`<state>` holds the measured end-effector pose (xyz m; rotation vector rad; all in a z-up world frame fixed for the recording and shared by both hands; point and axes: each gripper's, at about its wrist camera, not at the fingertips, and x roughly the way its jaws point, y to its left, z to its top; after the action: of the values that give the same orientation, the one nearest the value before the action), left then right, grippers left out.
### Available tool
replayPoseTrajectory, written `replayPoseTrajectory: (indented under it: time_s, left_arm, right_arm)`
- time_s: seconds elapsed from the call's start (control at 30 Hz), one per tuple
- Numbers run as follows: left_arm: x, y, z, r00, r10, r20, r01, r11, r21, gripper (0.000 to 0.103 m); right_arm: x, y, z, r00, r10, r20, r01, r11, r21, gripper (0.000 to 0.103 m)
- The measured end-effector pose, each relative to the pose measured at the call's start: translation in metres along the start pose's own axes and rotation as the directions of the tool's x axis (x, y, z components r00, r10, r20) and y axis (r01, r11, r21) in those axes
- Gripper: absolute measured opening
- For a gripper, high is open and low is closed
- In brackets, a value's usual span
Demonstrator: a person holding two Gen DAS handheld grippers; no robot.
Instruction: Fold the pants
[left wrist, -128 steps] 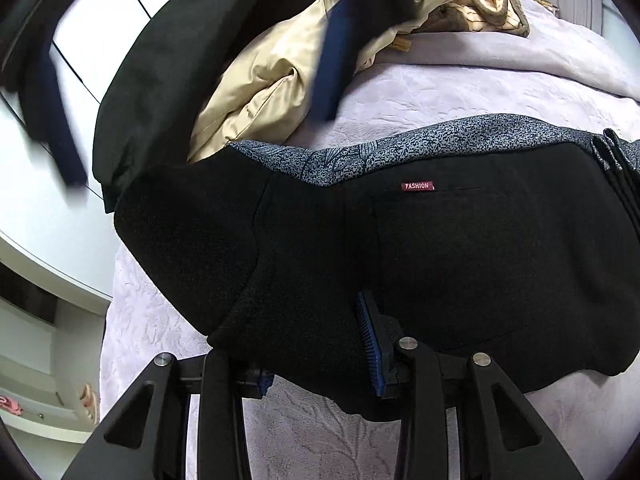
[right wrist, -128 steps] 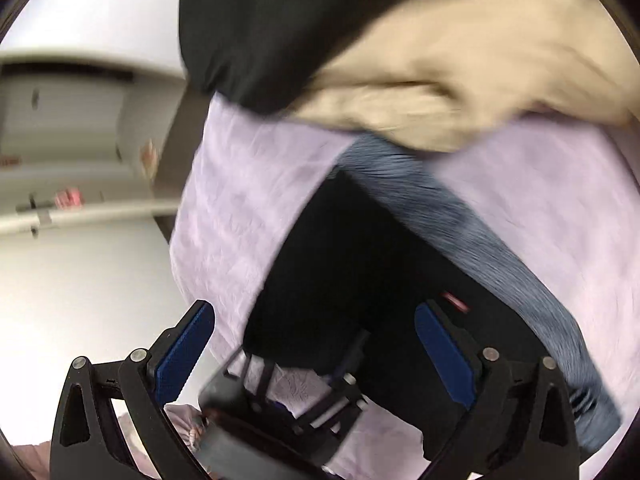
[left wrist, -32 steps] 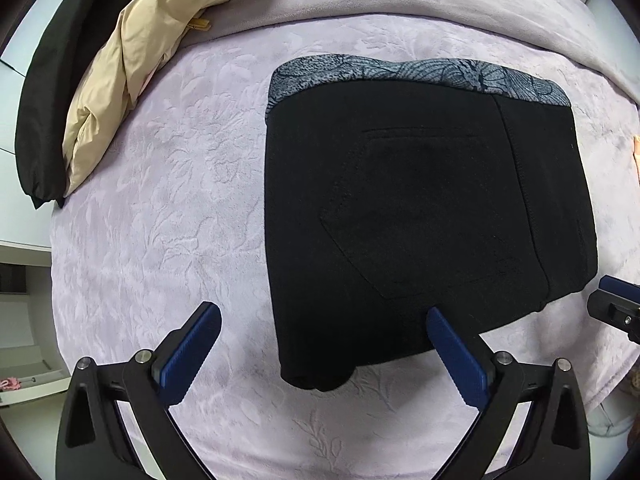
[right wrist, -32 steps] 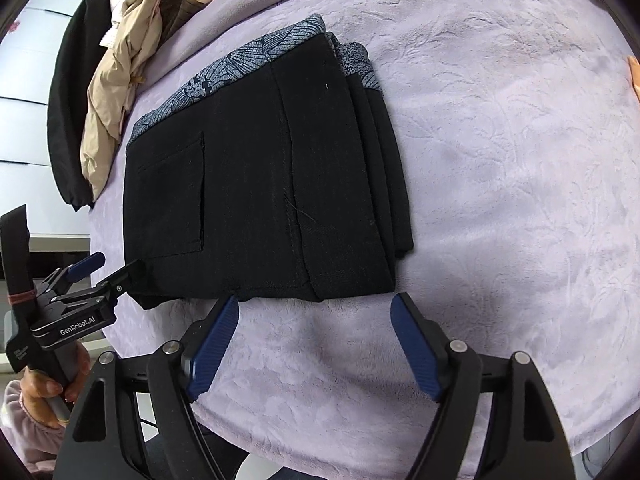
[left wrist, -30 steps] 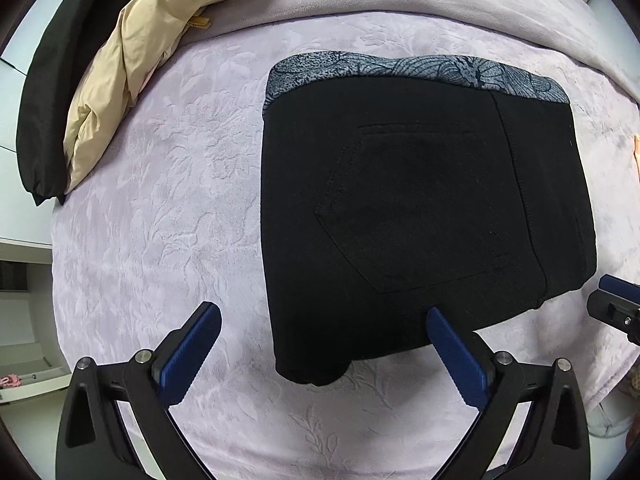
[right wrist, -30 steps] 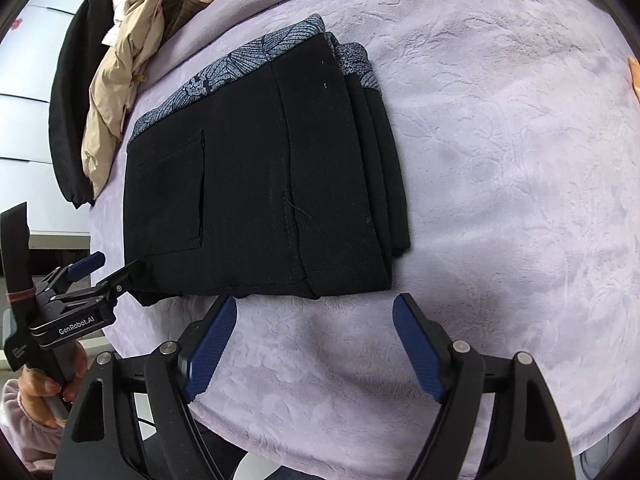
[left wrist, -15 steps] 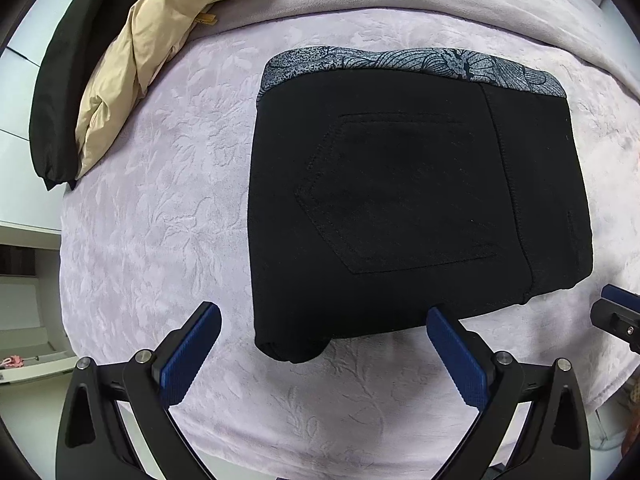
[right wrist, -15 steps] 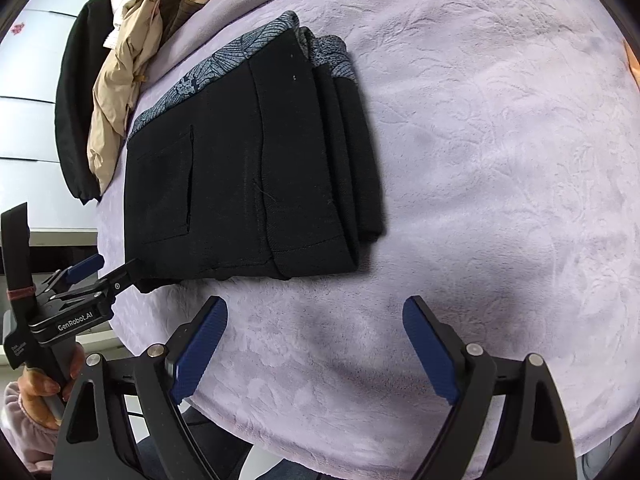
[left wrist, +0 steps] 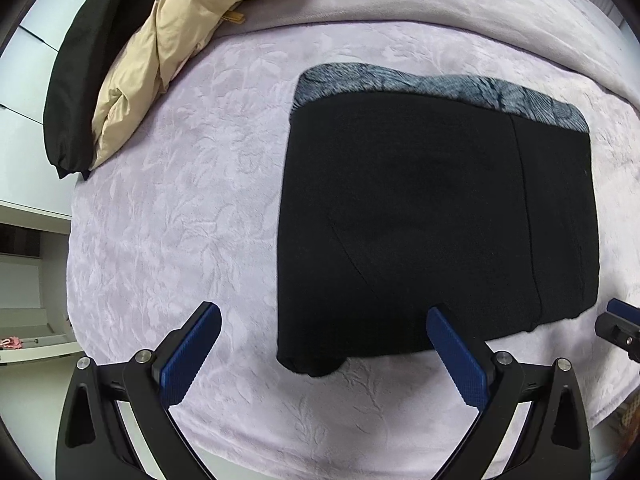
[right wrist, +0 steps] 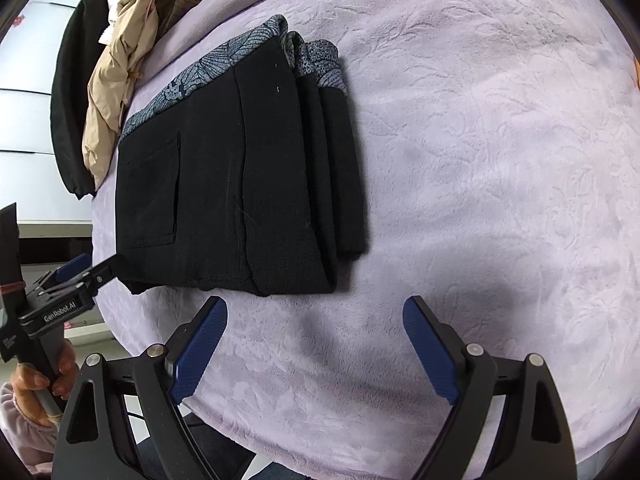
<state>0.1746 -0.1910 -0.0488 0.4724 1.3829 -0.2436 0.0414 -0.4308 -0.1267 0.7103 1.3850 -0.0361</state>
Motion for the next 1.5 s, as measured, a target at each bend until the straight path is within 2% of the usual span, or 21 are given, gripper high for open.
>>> replayPoseTrajectory:
  time_s: [0.2,0.53,0.6,0.73,0.83,0.87,1.03,1.13,1.23,1.37,1.4,1.43,1.5]
  left_arm:
    - [0.011,0.014,0.018,1.0,0.0,-0.001,0.0,0.999,-0.032,0.103]
    - [0.026,0.017,0.031,1.0,-0.009,-0.014,0.009,1.0,-0.018,0.103]
    - [0.029,0.02,0.034,0.999,-0.033,-0.017,0.033,0.999,-0.023,0.103]
    - [0.033,0.028,0.043,0.998,-0.064,-0.008,0.064,0.998,-0.022,0.103]
    - [0.04,0.035,0.048,0.996,-0.084,-0.014,0.084,0.996,-0.026,0.103]
    - [0.042,0.038,0.05,0.994,-0.11,-0.018,0.11,0.993,-0.031,0.103]
    - [0.054,0.046,0.059,0.967,-0.255,-0.029,0.255,0.967,0.002,0.103]
    - [0.061,0.046,0.062,0.957,-0.288,-0.035,0.289,0.957,0.032,0.103]
    - [0.069,0.049,0.068,0.939,-0.342,-0.042,0.344,0.938,0.038,0.103]
    - [0.073,0.059,0.07,0.91,-0.413,-0.037,0.414,0.907,0.079,0.103]
    - [0.075,0.062,0.07,0.9,-0.434,-0.043,0.436,0.896,0.081,0.103]
    - [0.08,0.066,0.071,0.881,-0.47,-0.061,0.474,0.877,0.077,0.103]
    - [0.087,0.066,0.07,0.865,-0.496,-0.079,0.501,0.863,0.067,0.103]
  right_arm:
    - [0.001,0.003,0.012,0.999,-0.033,0.004,0.033,0.999,-0.03,0.092]
    - [0.008,-0.005,0.027,0.999,-0.044,0.0,0.044,0.999,-0.025,0.092]
    - [0.009,-0.006,0.03,1.0,-0.028,-0.002,0.028,0.999,-0.018,0.092]
    - [0.008,-0.011,0.036,0.997,0.071,0.015,-0.071,0.997,0.011,0.092]
    - [0.011,-0.014,0.041,0.996,0.082,0.02,-0.082,0.996,0.017,0.092]
    - [0.012,-0.015,0.043,0.996,0.084,0.016,-0.084,0.996,0.016,0.092]
    - [0.019,-0.021,0.053,0.988,0.156,0.016,-0.157,0.987,0.028,0.092]
    - [0.023,-0.029,0.06,0.984,0.175,0.019,-0.176,0.983,0.057,0.092]
    - [0.028,-0.033,0.064,0.98,0.2,0.014,-0.2,0.978,0.063,0.092]
    - [0.032,-0.036,0.067,0.97,0.244,0.003,-0.244,0.968,0.052,0.092]
    - [0.033,-0.038,0.068,0.967,0.257,0.004,-0.256,0.965,0.049,0.092]
    - [0.035,-0.041,0.068,0.962,0.273,0.003,-0.273,0.961,0.049,0.092]
    - [0.039,-0.048,0.069,0.949,0.314,0.0,-0.314,0.948,0.056,0.092]
